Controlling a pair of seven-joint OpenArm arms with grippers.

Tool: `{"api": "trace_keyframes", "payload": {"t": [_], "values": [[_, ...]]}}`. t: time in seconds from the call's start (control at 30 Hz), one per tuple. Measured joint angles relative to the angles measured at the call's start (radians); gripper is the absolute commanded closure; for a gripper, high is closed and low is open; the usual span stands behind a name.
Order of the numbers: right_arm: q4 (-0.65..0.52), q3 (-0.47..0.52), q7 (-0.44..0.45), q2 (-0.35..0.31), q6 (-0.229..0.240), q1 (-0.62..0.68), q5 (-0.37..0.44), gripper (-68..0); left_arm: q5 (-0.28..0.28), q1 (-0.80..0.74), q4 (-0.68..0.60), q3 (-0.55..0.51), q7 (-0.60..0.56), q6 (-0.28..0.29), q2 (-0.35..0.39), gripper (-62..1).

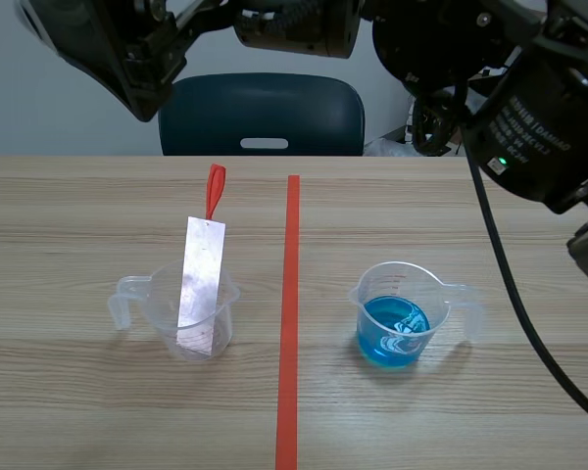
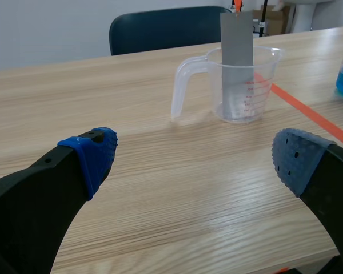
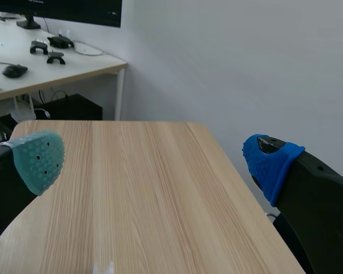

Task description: Do the redox reaction experiment. return to the home posture

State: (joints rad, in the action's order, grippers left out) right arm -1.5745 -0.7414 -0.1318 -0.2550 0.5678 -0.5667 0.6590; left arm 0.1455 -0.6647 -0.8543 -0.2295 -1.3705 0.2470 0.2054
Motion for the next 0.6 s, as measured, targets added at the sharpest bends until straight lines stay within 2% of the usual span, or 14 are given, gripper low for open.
{"api": "trace_keyframes", "payload": {"t": [0.13, 0.23, 0.37, 0.6], "values": [[0.000, 0.002, 0.008, -0.044, 0.000, 0.005, 0.000, -67.9, -0.019, -0.009, -0.009, 0.000, -0.010, 0.000, 0.039, -57.2], [-0.003, 0.044, 0.019, -0.072, 0.000, 0.043, 0.000, -67.9, -0.066, -0.047, -0.080, 0.000, 0.077, 0.000, 0.081, -57.2], [-0.020, 0.125, 0.023, -0.126, 0.000, 0.106, 0.000, -67.9, -0.121, -0.109, -0.238, -0.006, 0.232, 0.000, 0.132, -57.2], [-0.049, 0.284, 0.075, -0.215, 0.000, 0.221, 0.000, -67.9, -0.124, -0.273, -0.594, -0.039, 0.345, 0.000, 0.197, -57.2]]}}
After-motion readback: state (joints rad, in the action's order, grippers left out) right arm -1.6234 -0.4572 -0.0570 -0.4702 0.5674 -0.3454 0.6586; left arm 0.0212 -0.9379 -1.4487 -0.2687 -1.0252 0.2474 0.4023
